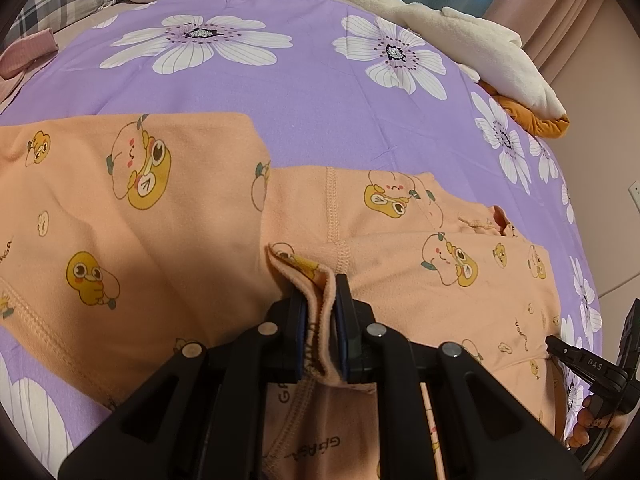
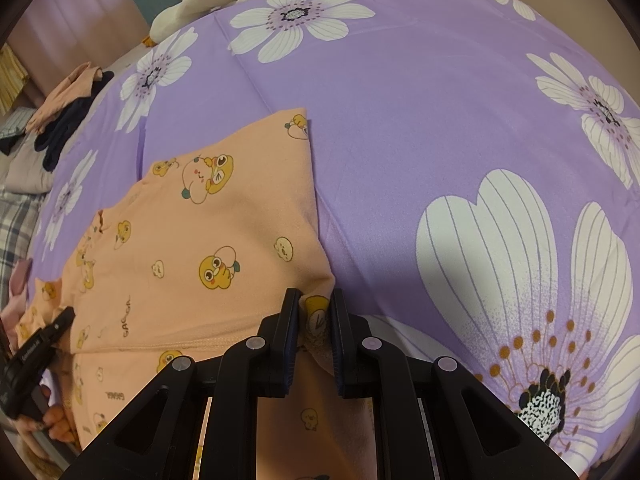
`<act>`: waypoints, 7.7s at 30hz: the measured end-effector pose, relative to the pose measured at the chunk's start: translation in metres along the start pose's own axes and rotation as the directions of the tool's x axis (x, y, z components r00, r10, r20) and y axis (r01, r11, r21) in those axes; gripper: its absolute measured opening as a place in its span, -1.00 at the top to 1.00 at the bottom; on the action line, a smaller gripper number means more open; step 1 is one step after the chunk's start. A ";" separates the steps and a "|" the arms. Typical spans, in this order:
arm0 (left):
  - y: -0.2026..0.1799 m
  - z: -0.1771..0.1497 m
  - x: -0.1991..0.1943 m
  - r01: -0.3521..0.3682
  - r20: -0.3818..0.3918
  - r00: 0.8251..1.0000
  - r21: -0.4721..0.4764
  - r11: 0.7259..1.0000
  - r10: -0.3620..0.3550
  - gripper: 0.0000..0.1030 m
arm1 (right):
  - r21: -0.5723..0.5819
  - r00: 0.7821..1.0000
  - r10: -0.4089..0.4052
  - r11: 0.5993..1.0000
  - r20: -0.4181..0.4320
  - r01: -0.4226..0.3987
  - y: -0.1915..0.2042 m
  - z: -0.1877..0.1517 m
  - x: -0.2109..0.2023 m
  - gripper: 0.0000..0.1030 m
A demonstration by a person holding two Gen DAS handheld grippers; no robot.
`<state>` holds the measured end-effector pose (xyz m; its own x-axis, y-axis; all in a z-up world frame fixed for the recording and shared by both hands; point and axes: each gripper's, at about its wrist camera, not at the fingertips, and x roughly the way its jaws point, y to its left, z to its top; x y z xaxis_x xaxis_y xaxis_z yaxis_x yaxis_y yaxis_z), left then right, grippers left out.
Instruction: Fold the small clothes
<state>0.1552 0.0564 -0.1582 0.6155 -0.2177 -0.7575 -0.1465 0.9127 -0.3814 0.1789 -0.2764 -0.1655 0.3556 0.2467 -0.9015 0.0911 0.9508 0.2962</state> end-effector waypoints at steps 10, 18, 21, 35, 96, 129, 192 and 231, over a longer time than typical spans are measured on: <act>-0.001 0.000 0.001 0.000 -0.001 1.000 -0.004 1.000 0.000 0.71 | -0.003 1.000 0.003 1.000 0.002 -0.003 -0.001 -0.001 0.001 0.79; -0.001 0.004 -0.001 0.014 -0.020 1.000 -0.050 0.999 -0.015 0.69 | -0.014 1.000 -0.014 1.000 0.002 0.014 0.003 0.000 0.003 0.79; -0.003 0.007 -0.017 0.113 -0.038 0.993 -0.077 0.991 -0.116 0.42 | -0.019 1.000 -0.010 1.000 -0.004 0.010 0.003 0.002 0.003 0.78; 0.116 0.006 -0.148 -0.039 0.175 0.976 -0.445 0.895 0.130 -0.88 | -0.082 0.989 -0.088 0.992 0.119 0.099 0.015 0.002 -0.054 -0.33; -0.086 0.026 -0.034 0.278 -0.015 0.960 0.012 0.960 -0.278 0.95 | -0.076 0.989 -0.036 0.996 0.146 0.048 0.009 -0.010 -0.075 -0.40; -0.009 0.018 -0.138 0.130 0.138 0.984 -0.118 0.984 -0.114 -0.86 | -0.124 0.995 -0.055 0.990 0.085 0.065 0.025 -0.011 -0.058 -0.40; 0.081 -0.024 -0.206 -0.073 0.177 0.976 -0.272 0.960 0.125 -0.87 | -0.525 0.990 0.128 0.848 0.065 -0.076 0.183 -0.038 -0.072 -0.40; 0.089 -0.033 -0.183 -0.201 0.090 0.970 -0.238 0.950 0.227 -0.86 | -0.529 0.971 0.230 0.818 -0.061 -0.227 0.229 -0.011 -0.047 -0.40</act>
<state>0.0039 0.1660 -0.0717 0.6332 0.0274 -0.7735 -0.4469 0.8289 -0.3365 0.1726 -0.0681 -0.0586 0.3093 0.4698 -0.8268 -0.4978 0.8208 0.2802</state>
